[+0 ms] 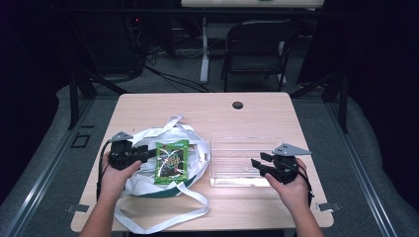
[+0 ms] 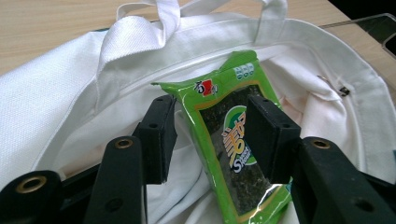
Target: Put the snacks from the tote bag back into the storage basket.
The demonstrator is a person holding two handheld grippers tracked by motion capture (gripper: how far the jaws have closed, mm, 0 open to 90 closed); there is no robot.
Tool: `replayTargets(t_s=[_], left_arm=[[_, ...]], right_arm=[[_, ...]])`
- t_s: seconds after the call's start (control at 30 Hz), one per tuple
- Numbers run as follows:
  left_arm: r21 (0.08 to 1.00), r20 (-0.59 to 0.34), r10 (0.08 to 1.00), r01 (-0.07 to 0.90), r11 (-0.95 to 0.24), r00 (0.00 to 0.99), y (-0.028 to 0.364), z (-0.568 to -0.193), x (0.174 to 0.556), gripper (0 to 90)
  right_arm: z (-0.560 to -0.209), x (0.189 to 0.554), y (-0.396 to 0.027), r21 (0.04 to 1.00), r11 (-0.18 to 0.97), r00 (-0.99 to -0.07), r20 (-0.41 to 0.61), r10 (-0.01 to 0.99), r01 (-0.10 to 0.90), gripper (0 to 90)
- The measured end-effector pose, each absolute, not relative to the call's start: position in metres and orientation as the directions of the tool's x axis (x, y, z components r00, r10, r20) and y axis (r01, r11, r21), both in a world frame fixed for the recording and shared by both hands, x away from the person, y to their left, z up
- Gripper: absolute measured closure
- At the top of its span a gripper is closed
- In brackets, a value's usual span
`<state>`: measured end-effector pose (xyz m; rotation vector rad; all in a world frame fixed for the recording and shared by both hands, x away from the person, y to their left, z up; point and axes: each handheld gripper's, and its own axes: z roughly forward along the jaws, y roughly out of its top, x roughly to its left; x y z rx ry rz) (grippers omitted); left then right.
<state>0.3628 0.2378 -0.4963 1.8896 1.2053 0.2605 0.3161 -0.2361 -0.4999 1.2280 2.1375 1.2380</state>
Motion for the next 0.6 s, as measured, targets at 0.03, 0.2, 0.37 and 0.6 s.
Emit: replayTargets(t_s=[0.03, 0.2, 0.37, 0.6], left_arm=[[0.746, -0.258, 0.822, 0.645, -0.164, 0.508, 0.2374, -0.4967, 0.3631, 52.8], [0.727, -0.275, 0.836, 0.671, -0.142, 0.475, 0.2349, -0.5005, 0.3666, 47.6], [0.715, -0.292, 0.836, 0.687, -0.132, 0.465, 0.2346, -0.5038, 0.3689, 48.2], [0.698, -0.325, 0.83, 0.708, -0.112, 0.452, 0.2343, -0.5059, 0.3684, 45.6]], right_arm=[[-0.5001, 0.3154, -0.2354, 0.838, 0.236, -0.544, 0.085, 0.835, 0.493, 52.9], [-0.4988, 0.3115, -0.2354, 0.844, 0.254, -0.553, 0.06, 0.831, 0.473, 56.8], [-0.4975, 0.309, -0.2381, 0.843, 0.262, -0.547, 0.045, 0.836, 0.469, 54.9], [-0.4964, 0.3077, -0.2344, 0.85, 0.257, -0.549, 0.045, 0.835, 0.46, 53.6]])
